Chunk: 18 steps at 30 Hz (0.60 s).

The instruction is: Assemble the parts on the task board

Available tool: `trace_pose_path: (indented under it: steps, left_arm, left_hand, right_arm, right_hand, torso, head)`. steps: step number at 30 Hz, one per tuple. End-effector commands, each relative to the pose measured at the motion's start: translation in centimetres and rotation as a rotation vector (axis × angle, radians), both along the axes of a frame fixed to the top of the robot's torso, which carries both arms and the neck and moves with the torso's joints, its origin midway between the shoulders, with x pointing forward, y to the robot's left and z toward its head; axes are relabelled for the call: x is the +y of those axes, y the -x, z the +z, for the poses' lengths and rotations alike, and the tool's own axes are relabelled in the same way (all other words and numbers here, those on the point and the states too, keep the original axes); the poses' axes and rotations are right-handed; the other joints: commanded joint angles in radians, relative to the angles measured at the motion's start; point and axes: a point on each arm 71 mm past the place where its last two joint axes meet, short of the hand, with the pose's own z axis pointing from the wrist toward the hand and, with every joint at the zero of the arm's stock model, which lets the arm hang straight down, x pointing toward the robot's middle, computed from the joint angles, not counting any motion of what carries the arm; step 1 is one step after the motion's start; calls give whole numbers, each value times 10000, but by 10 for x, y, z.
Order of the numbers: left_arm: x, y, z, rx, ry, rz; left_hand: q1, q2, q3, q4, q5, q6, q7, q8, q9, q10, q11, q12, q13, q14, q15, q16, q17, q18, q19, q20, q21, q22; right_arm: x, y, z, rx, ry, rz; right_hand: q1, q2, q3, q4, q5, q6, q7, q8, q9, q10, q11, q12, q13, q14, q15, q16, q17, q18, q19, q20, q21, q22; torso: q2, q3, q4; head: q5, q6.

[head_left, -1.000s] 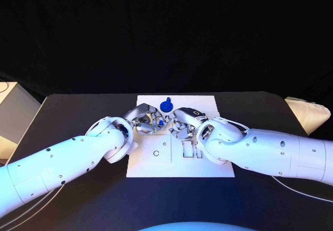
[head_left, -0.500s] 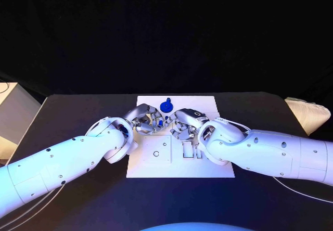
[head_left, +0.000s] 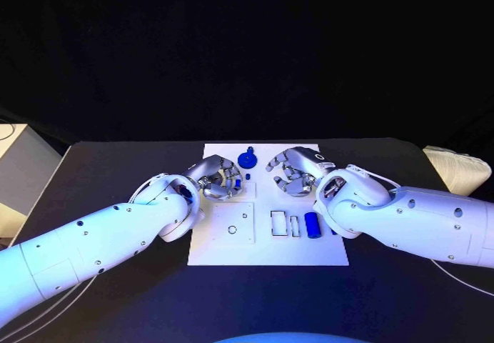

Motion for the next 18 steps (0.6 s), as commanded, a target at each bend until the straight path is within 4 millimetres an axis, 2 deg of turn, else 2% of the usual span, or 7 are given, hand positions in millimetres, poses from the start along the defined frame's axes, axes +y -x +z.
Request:
trace_pose_path:
  steps: [1, 5, 8, 18]
  left_arm:
    - [-3, -1, 2, -752, -472, -229]
    - [-5, -3, 0, -1053, -682, -290]
    - [-6, -4, -1, -1220, -795, -339]
    - [-10, -4, -7, -1342, -1069, -529]
  left_hand:
    - [48, 71, 17, -18, 46, 74, -20, 72, 8, 48, 17, -10, 16, 64, 8, 48, 130, -129, 53, 16, 43, 15]
    - [66, 57, 19, -37, 41, 73, -20, 74, 5, 52, 16, -9, 17, 77, 7, 56, 149, -134, 67, 15, 57, 33]
    - [83, 51, 24, -52, 38, 74, -21, 76, 3, 55, 15, -8, 17, 76, 6, 55, 145, -136, 77, 15, 66, 43]
    - [90, 6, 12, -72, 16, 70, -18, 76, -6, 62, 18, -6, 18, 105, 6, 73, 189, -141, 96, 13, 84, 63]
  right_arm:
    - [-6, -1, 9, -439, -358, -419]
    - [-10, -2, 20, -561, -643, -546]
    - [-12, -3, 26, -623, -768, -579]
    - [-12, -4, 34, -682, -896, -546]
  right_hand:
    - [-105, 20, 20, -57, -60, 7, 88, -35, -15, 50, 44, 25, 320, 779, 74, 24, 1460, -126, 807, 27, 23, 2022]
    - [-105, 20, 20, -57, -60, 7, 88, -35, -15, 50, 44, 25, 320, 779, 74, 24, 1460, -126, 807, 27, 23, 2022]
    - [-113, 7, 19, -69, -53, 9, 92, -37, -17, 56, 47, 33, 329, 782, 78, 33, 1472, -130, 810, 30, 39, 2030]
    - [-117, 2, 23, -80, -41, 12, 94, -38, -17, 61, 50, 39, 337, 781, 80, 31, 1468, -132, 813, 32, 49, 2036]
  torso:
    - [13, 10, -1]
    - [21, 18, 6]
    - [14, 0, 5]
    - [12, -2, 22]
  head:
    - [16, -5]
    - [-3, -7]
    - [-18, -19]
    - [-40, -64]
